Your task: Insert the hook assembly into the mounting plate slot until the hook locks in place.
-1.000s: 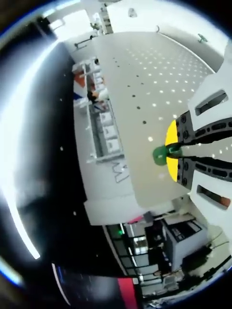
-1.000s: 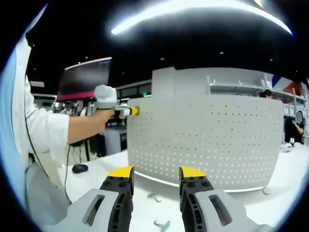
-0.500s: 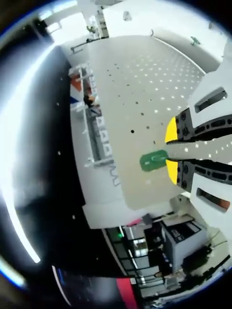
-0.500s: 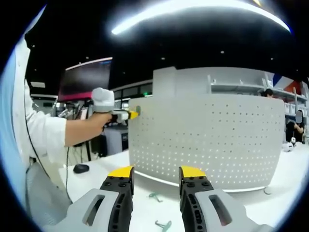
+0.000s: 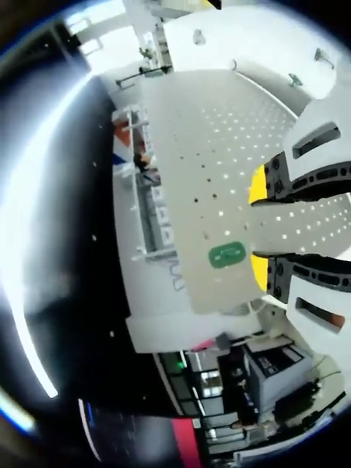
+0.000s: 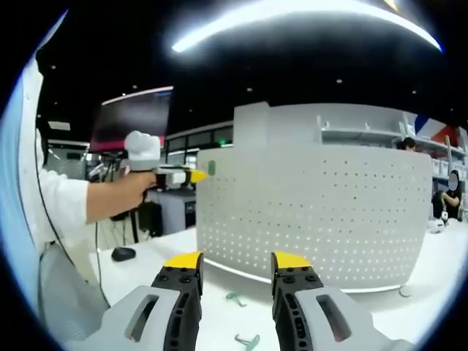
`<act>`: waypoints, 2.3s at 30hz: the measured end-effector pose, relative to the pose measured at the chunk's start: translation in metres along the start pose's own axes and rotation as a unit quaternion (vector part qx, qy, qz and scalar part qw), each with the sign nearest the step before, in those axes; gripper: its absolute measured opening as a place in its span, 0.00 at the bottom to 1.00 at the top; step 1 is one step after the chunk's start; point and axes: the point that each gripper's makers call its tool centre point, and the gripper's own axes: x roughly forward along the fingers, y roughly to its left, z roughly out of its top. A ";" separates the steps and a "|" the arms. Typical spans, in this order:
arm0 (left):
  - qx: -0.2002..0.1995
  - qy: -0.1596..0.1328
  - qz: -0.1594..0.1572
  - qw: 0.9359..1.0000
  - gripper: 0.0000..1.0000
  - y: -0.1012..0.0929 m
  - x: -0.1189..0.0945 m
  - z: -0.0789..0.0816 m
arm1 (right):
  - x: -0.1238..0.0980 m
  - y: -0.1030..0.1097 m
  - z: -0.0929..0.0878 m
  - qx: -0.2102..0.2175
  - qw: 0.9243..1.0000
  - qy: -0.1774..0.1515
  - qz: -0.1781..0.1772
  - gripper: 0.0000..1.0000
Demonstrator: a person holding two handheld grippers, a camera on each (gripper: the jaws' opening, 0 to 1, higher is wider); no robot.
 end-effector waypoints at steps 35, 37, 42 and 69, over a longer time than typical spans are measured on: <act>-0.044 0.001 -0.048 0.998 0.38 -0.062 -0.084 -0.008 | 0.000 -0.029 0.004 -0.023 0.999 0.030 -0.019 0.36; -0.046 -0.001 -0.049 0.998 0.38 -0.066 -0.088 -0.007 | 0.004 -0.028 0.002 -0.022 0.999 0.037 -0.014 0.36; -0.049 0.000 -0.052 0.997 0.38 -0.073 -0.095 -0.009 | 0.013 -0.024 -0.008 -0.025 0.998 0.064 -0.004 0.35; -0.074 0.059 -0.129 0.987 0.42 -0.113 -0.101 -0.047 | 0.040 -0.035 -0.114 -0.026 0.957 0.286 0.040 0.30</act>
